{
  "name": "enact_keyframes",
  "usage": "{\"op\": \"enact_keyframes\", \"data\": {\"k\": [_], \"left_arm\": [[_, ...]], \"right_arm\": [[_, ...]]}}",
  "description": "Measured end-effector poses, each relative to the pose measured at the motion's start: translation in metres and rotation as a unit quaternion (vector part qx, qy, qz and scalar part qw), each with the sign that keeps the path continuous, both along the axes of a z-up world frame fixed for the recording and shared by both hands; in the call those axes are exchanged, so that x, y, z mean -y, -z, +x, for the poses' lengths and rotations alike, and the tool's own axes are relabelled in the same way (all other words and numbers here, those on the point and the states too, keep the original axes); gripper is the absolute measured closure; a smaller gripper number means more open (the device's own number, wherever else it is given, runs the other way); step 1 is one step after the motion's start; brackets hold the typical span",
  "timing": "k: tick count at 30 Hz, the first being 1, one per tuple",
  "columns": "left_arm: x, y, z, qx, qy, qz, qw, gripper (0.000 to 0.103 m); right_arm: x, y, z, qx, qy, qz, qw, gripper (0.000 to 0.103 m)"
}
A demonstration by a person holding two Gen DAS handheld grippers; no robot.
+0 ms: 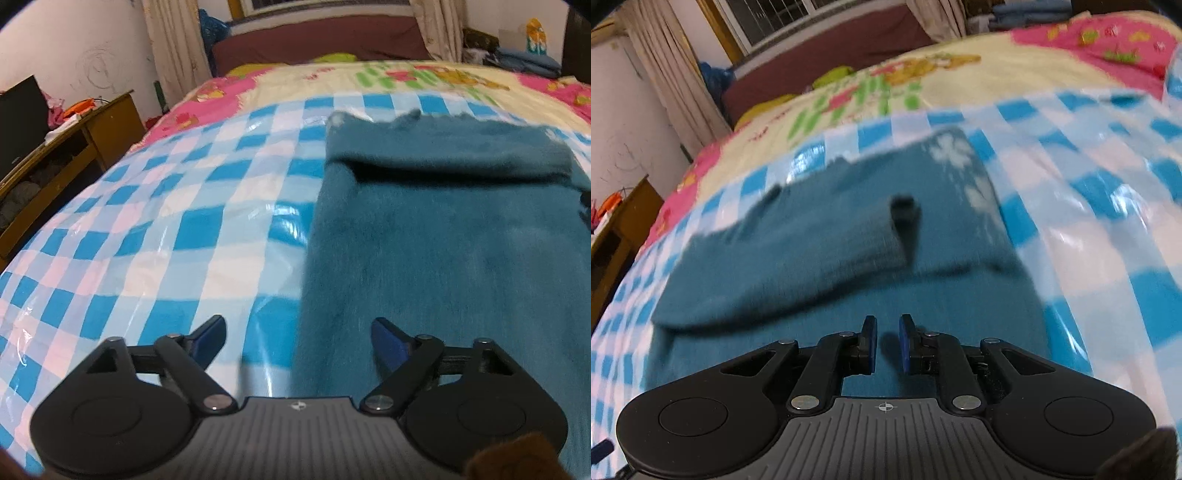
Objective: Fold small clothes
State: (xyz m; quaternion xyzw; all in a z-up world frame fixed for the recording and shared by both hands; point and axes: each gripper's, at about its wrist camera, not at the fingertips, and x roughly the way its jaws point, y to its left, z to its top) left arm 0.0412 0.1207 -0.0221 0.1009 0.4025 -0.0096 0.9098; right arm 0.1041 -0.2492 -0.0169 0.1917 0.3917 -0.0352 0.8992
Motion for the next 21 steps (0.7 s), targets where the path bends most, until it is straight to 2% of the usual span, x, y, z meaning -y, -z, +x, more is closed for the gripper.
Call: {"op": "enact_keyframes", "data": {"k": [3, 7, 10, 12, 14, 16, 17, 18, 21], "left_arm": [[-0.003, 0.003, -0.008, -0.025, 0.017, -0.003, 0.9996, 0.021], [-0.006, 0.004, -0.023, -0.042, 0.037, -0.005, 0.9985, 0.022], [-0.013, 0.005, -0.032, -0.065, 0.047, -0.018, 0.9966, 0.037], [-0.018, 0.009, -0.036, -0.086, 0.049, -0.026, 0.9948, 0.051], [-0.02, 0.01, -0.041, -0.092, 0.053, -0.03, 0.9939, 0.057], [-0.02, 0.009, -0.044, -0.094, 0.055, -0.034, 0.9935, 0.063], [-0.019, 0.008, -0.045, -0.095, 0.057, -0.037, 0.9932, 0.07], [-0.018, 0.007, -0.046, -0.097, 0.061, -0.042, 0.9926, 0.079], [-0.015, 0.004, -0.049, -0.097, 0.07, -0.05, 0.9915, 0.081]], "right_arm": [[-0.005, -0.014, -0.036, 0.006, -0.032, -0.01, 0.999, 0.087], [-0.006, -0.021, -0.082, -0.03, -0.06, -0.025, 0.997, 0.087], [0.002, -0.022, -0.114, -0.058, -0.054, -0.02, 0.997, 0.087], [0.006, -0.023, -0.131, -0.072, -0.049, -0.02, 0.996, 0.087], [0.009, -0.023, -0.145, -0.084, -0.045, -0.02, 0.995, 0.087], [0.011, -0.021, -0.154, -0.096, -0.045, -0.015, 0.994, 0.083], [0.013, -0.02, -0.158, -0.101, -0.041, -0.011, 0.994, 0.077], [0.014, -0.019, -0.161, -0.107, -0.038, -0.006, 0.994, 0.075], [0.014, -0.015, -0.167, -0.121, -0.041, -0.001, 0.992, 0.075]]}}
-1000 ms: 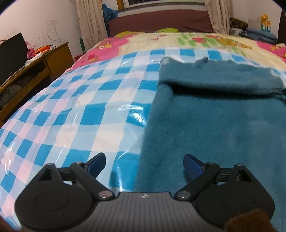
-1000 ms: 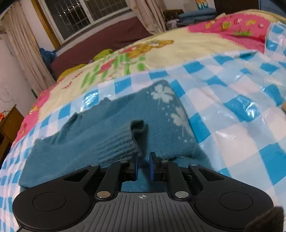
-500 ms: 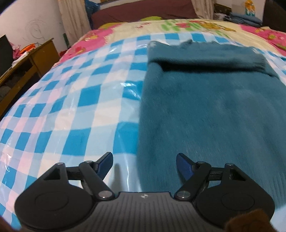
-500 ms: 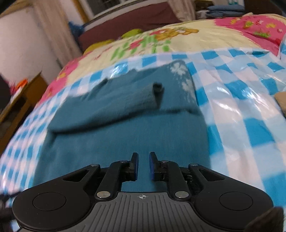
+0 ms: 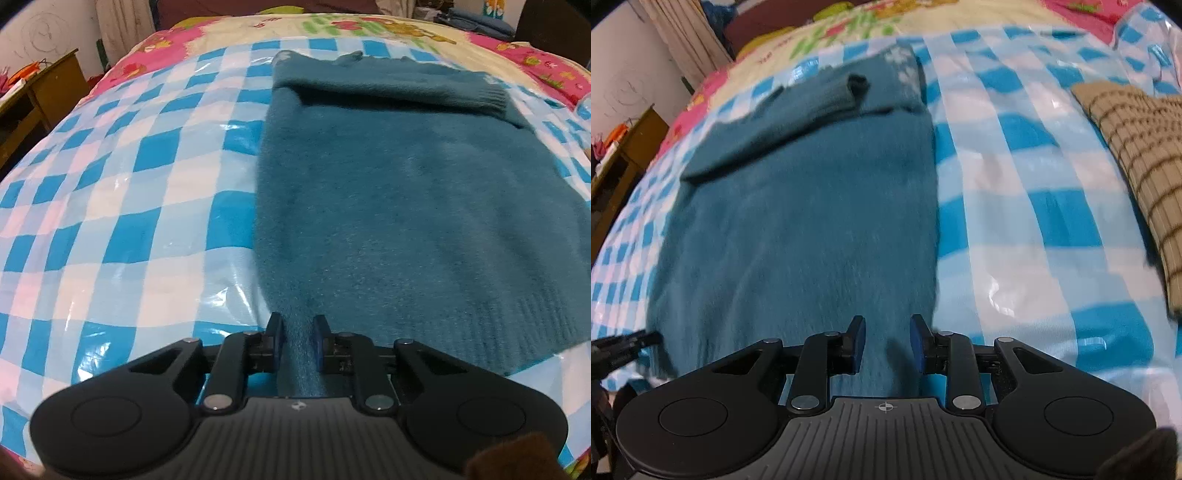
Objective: Fold small clothes
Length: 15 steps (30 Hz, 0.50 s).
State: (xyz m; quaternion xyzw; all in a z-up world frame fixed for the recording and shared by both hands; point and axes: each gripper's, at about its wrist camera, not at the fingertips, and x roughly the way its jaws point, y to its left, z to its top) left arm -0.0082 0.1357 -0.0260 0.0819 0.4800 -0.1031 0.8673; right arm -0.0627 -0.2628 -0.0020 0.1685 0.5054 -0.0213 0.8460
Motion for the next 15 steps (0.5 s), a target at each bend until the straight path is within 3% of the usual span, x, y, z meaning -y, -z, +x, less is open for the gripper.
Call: {"op": "enact_keyframes", "data": {"k": [8, 11, 15], "left_arm": [[-0.009, 0.008, 0.012, -0.04, -0.004, -0.018, 0.999, 0.081], [-0.009, 0.009, 0.015, -0.051, -0.001, -0.021, 0.9985, 0.082], [-0.01, 0.004, 0.015, -0.056, 0.006, -0.021, 0.9982, 0.087]], "right_arm": [[-0.007, 0.024, 0.01, -0.047, -0.018, 0.04, 0.998, 0.075], [-0.006, 0.031, 0.014, -0.049, -0.015, 0.08, 0.995, 0.076], [-0.002, 0.034, 0.012, -0.044, -0.014, 0.129, 0.991, 0.09]]}}
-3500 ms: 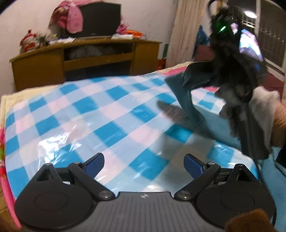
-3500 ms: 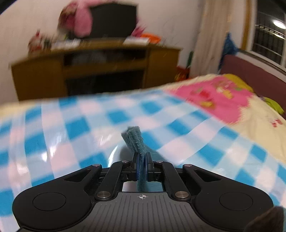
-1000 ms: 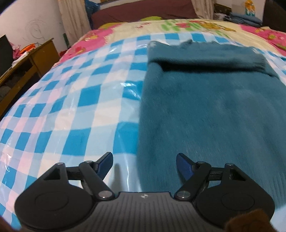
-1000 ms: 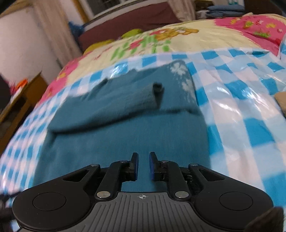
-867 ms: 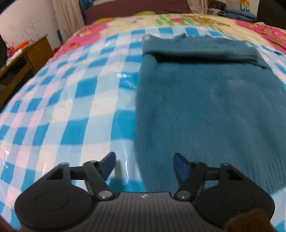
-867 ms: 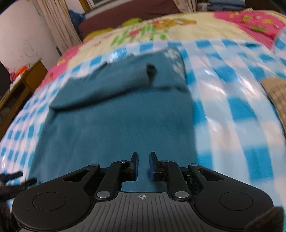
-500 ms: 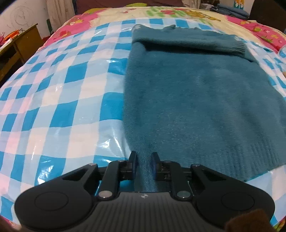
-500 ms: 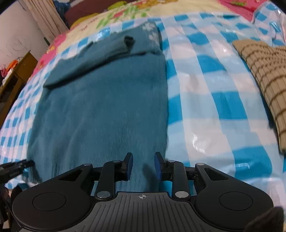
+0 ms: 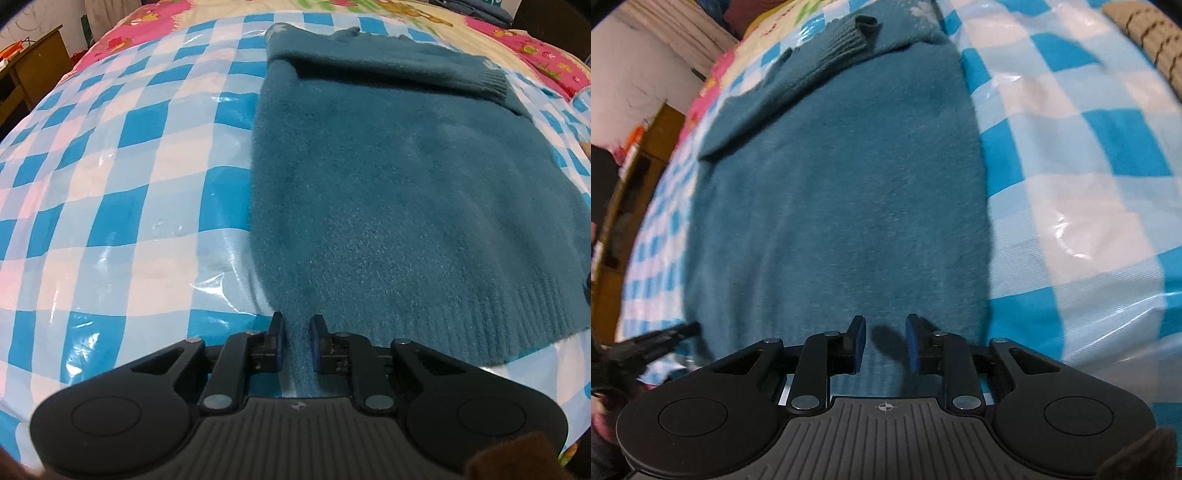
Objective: Fold small clothes
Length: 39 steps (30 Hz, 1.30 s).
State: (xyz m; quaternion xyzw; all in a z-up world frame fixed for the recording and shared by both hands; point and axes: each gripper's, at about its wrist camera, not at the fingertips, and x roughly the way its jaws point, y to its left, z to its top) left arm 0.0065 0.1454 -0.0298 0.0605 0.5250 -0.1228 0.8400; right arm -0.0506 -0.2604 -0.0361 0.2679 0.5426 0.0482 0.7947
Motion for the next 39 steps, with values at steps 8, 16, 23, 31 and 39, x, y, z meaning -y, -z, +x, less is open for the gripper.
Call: {"op": "enact_keyframes", "data": {"k": [8, 16, 23, 31, 39], "left_arm": [[-0.008, 0.0, 0.0, -0.007, -0.024, -0.01, 0.9996, 0.083], [0.0, 0.003, -0.005, -0.008, -0.005, 0.018, 0.9998, 0.073], [0.001, 0.007, -0.006, -0.029, -0.005, 0.011, 0.9995, 0.07], [-0.004, 0.008, -0.005, -0.046, -0.023, -0.012, 0.9986, 0.07], [-0.003, 0.011, -0.002, -0.049, -0.03, -0.012, 0.9983, 0.07]], "right_arm": [[0.008, -0.002, -0.006, 0.029, 0.023, 0.041, 0.998, 0.098], [0.012, 0.003, -0.005, 0.012, 0.029, 0.018, 0.999, 0.09], [0.019, -0.002, -0.011, 0.01, 0.034, -0.001, 0.999, 0.09], [0.039, -0.011, -0.023, -0.002, 0.078, 0.005, 0.997, 0.083], [0.05, -0.003, -0.018, -0.04, 0.101, -0.005, 0.994, 0.083]]}}
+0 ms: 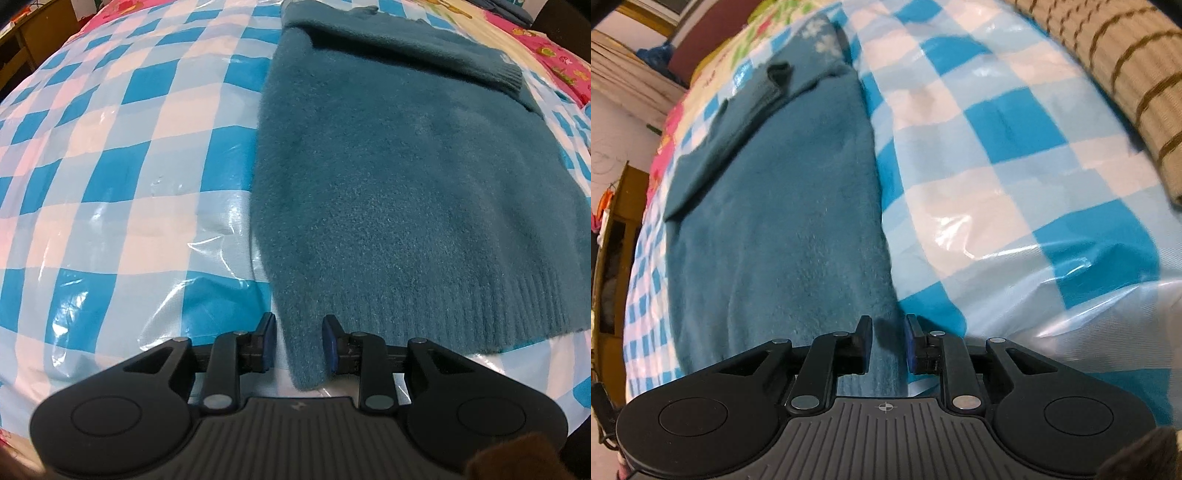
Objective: Fold small clothes
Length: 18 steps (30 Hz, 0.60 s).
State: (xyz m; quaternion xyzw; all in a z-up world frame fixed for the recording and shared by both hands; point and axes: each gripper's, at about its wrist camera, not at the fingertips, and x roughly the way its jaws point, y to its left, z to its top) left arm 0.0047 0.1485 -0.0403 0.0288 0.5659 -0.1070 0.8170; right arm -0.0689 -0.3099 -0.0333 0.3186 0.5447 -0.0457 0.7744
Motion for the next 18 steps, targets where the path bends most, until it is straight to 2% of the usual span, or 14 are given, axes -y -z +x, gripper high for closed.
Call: {"op": "enact_keyframes", "data": {"k": [3, 6, 9, 14, 18], "left_arm": [[-0.003, -0.002, -0.003, 0.001, -0.003, -0.004, 1.0, 0.069], [-0.006, -0.002, -0.003, 0.002, -0.002, -0.008, 1.0, 0.069], [-0.007, -0.001, -0.002, 0.003, -0.001, -0.009, 1.0, 0.069], [-0.01, 0.001, -0.002, -0.007, 0.0, -0.026, 0.9996, 0.069], [-0.009, 0.005, 0.004, -0.02, -0.01, -0.038, 0.999, 0.071]], "right_arm": [[-0.004, 0.002, 0.002, -0.008, -0.012, -0.005, 1.0, 0.08], [-0.006, 0.007, 0.002, -0.011, -0.024, 0.016, 1.0, 0.073], [-0.01, 0.013, 0.004, -0.011, -0.024, 0.032, 0.999, 0.07], [-0.015, 0.018, 0.006, -0.006, -0.026, 0.063, 0.998, 0.07], [-0.016, 0.019, 0.008, -0.008, -0.032, 0.065, 0.997, 0.069]]}}
